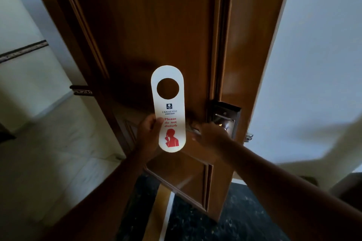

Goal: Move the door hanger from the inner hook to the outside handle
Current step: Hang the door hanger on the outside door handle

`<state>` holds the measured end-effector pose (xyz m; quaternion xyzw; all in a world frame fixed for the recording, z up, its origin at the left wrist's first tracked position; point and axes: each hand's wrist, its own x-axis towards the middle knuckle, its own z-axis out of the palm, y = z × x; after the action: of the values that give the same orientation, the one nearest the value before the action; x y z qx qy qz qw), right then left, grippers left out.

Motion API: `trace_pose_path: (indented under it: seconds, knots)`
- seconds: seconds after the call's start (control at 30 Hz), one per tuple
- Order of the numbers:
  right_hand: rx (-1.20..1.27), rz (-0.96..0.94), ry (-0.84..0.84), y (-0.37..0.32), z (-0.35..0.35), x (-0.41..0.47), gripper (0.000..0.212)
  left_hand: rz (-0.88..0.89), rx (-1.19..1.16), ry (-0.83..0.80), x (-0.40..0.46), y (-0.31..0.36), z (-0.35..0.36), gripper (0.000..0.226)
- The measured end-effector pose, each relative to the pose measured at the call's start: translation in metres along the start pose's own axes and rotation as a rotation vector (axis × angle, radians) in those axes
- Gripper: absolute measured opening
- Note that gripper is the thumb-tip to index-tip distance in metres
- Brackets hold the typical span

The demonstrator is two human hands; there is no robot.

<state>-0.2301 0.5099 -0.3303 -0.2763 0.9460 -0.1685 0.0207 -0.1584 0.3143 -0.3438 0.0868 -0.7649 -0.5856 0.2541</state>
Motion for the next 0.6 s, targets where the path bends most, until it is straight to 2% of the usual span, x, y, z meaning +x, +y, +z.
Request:
trace_pose_path:
  seconds: [0.1, 0.3, 0.43, 0.6]
  knots:
    - [-0.167, 0.06, 0.078, 0.006, 0.013, 0.01, 0.029, -0.009, 0.035, -0.012, 0.015, -0.016, -0.004, 0.005]
    - [-0.157, 0.142, 0.099, 0.018, 0.017, 0.024, 0.032, -0.029, 0.088, -0.095, 0.041, -0.041, -0.012, 0.016]
    - [-0.14, 0.201, 0.121, 0.016, 0.016, 0.027, 0.03, -0.024, 0.067, -0.143, 0.054, -0.05, -0.017, 0.037]
    - [-0.177, 0.23, 0.133, 0.006, 0.018, 0.026, 0.028, -0.061, -0.011, -0.263, 0.067, -0.072, -0.019, 0.027]
